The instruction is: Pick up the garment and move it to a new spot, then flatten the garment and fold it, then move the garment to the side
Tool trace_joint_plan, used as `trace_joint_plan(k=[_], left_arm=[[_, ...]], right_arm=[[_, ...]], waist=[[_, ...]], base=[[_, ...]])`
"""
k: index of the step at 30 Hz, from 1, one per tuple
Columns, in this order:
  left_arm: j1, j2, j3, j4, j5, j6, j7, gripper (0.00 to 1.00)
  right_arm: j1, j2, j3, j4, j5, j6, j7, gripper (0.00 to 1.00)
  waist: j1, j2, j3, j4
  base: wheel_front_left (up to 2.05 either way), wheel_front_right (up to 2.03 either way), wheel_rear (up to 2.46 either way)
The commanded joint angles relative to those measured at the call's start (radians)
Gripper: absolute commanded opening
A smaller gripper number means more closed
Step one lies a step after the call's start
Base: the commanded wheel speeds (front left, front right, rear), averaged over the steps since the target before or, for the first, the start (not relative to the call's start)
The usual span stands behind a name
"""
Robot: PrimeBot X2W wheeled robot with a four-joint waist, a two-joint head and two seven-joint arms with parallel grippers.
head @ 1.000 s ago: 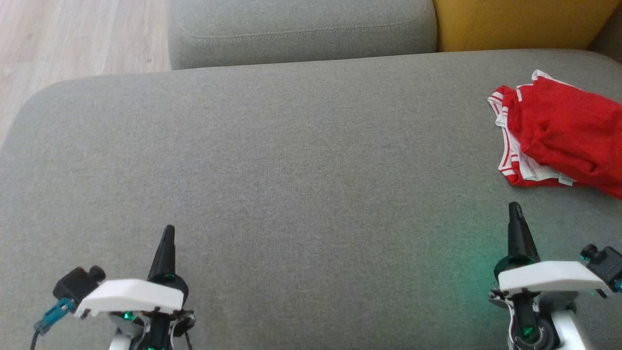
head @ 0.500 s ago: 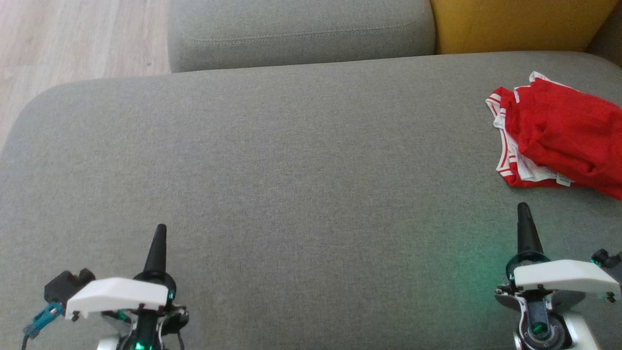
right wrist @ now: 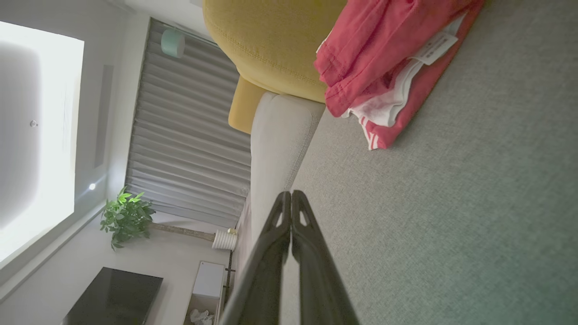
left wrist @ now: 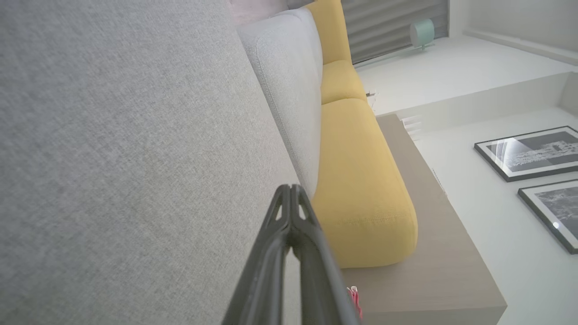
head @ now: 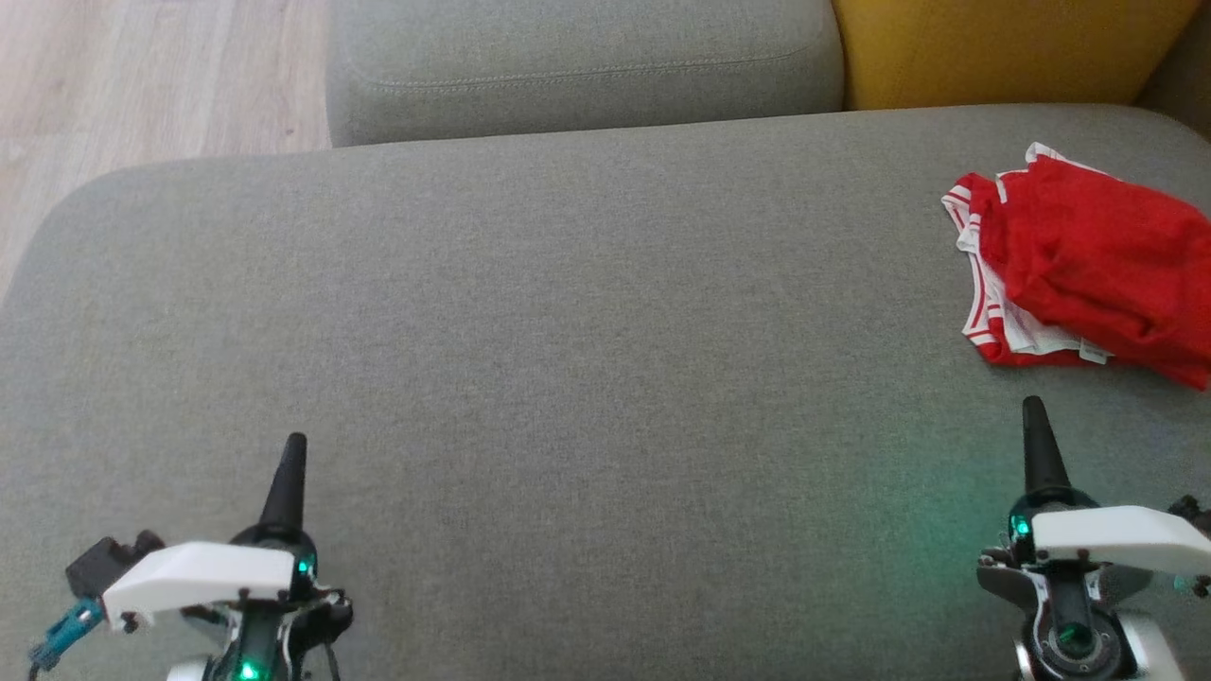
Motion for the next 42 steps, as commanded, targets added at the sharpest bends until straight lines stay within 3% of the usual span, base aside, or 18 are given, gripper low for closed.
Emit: trace_joint_plan(k=[1, 33, 42], left_arm=[[-0.059, 0.016, 0.037, -0.038, -0.025, -0.007, 0.009, 0.0], [-0.074, 0.016, 0.125, -0.046, -0.321, -0.027, 0.104, 0.0], [-0.074, 0.015, 0.128, -0.046, -0.324, -0.027, 0.107, 0.0]], right_arm=[[-0.043, -0.016, 0.01, -0.04, 0.031, 0.005, 0.007, 0.0], [-0.045, -0.013, -0.048, -0.058, 0.399, 0.007, 0.102, 0.0], [-0.046, -0.011, -0.052, -0.058, 0.403, 0.007, 0.106, 0.0]], waist=[[0.0, 0.0, -0.001, 0.0], [0.0, 0.0, -0.019, -0.006], [0.0, 0.0, -0.019, -0.006]], base=[[0.0, 0.0, 0.0], [0.0, 0.0, 0.0], [0.0, 0.0, 0.0]])
